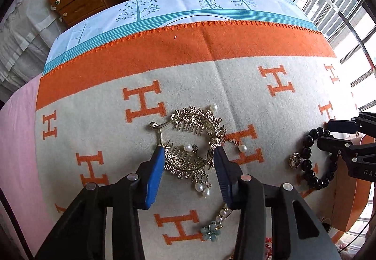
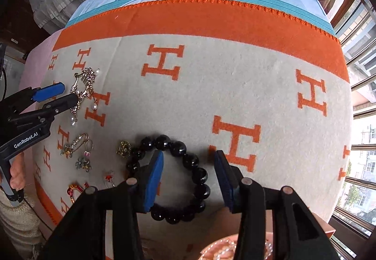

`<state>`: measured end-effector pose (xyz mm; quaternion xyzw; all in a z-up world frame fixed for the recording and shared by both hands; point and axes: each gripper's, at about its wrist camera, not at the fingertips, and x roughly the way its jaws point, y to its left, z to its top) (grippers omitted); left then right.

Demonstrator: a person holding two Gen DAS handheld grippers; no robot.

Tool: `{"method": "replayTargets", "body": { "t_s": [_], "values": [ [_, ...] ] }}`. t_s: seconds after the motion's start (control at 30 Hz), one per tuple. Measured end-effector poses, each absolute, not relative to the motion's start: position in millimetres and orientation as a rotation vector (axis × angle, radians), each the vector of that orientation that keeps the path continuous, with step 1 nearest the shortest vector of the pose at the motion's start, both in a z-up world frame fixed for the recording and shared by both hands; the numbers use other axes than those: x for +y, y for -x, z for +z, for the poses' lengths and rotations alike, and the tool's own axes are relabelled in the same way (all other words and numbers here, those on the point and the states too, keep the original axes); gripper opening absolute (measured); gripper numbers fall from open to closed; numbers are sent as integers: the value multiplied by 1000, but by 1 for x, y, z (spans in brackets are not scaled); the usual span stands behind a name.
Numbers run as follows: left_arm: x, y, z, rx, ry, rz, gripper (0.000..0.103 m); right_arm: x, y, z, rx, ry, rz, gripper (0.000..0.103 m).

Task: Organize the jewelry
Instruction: 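Move the left tool to the gold hair comb while the right tool grasps the black bead bracelet, then close the left tool on the gold hair comb and lift it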

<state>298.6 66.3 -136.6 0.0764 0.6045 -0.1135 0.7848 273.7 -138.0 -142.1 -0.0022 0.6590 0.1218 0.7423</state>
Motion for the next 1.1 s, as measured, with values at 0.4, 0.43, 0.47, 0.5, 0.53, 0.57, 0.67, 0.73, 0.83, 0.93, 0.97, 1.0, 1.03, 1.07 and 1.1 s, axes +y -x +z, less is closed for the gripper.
{"method": "replayTargets", "body": {
  "t_s": [0.4, 0.43, 0.47, 0.5, 0.53, 0.57, 0.67, 0.73, 0.83, 0.93, 0.97, 1.0, 1.03, 1.07, 1.1],
  "values": [
    [39, -293, -142, 1320, -304, -256, 24, -138, -271, -141, 1411, 17, 289, 44],
    [37, -293, -144, 1328, -309, -254, 23, -139, -270, -141, 1408, 13, 289, 44],
    [36, -293, -146, 1333, -316, -251, 21, -140, -269, -141, 1406, 9, 291, 44],
    [34, -293, -147, 1333, -326, -248, 20, -141, -269, -140, 1404, 5, 292, 43],
    [33, -293, -147, 1329, -331, -249, 19, -142, -269, -140, 1402, 0, 291, 42],
    [31, -293, -147, 1329, -335, -252, 17, -143, -269, -140, 1400, 0, 289, 41],
    [26, -295, -147, 1323, -343, -246, 17, -144, -268, -140, 1392, 3, 289, 38],
    [25, -295, -147, 1320, -335, -247, 13, -143, -267, -139, 1382, 11, 290, 28],
    [28, -295, -145, 1321, -303, -228, 7, -143, -265, -140, 1387, -16, 302, 15],
    [35, -292, -135, 1298, -255, -208, 7, -140, -260, -138, 1378, -42, 314, 15],
    [38, -290, -129, 1288, -239, -201, 7, -138, -258, -135, 1365, -47, 316, 15],
    [40, -288, -122, 1276, -224, -197, 7, -138, -255, -131, 1347, -58, 321, 15],
    [43, -285, -113, 1262, -207, -196, 6, -139, -252, -126, 1328, -73, 331, 15],
    [45, -281, -105, 1248, -196, -197, 6, -140, -249, -119, 1308, -89, 340, 15],
    [46, -278, -96, 1232, -187, -198, 6, -141, -246, -112, 1286, -103, 346, 15]
  ]
}}
